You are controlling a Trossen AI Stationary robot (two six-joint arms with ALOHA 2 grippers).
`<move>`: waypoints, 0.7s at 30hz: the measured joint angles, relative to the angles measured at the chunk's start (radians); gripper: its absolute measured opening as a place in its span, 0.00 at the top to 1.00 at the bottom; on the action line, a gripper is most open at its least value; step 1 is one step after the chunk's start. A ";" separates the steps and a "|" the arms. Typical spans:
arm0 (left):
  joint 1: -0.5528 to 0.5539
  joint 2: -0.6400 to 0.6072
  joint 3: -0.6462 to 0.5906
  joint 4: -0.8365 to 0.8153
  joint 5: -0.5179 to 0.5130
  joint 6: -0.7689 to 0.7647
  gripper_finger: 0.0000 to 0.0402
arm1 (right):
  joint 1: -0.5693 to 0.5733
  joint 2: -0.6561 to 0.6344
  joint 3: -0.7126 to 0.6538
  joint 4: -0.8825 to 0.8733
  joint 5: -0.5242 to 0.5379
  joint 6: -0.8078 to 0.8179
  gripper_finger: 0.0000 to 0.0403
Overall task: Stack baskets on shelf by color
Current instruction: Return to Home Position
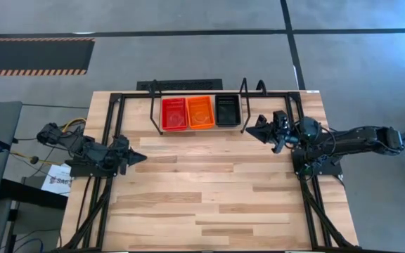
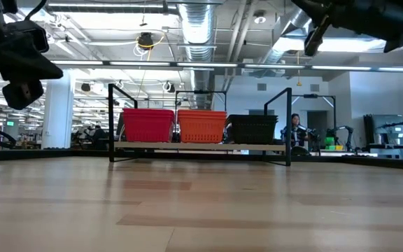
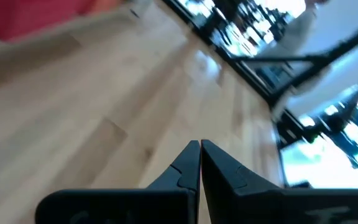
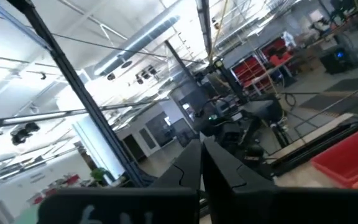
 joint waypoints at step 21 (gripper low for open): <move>0.000 0.000 0.000 -0.044 -0.092 0.080 1.00 | 0.180 -0.426 0.001 -0.401 -0.176 -0.264 0.90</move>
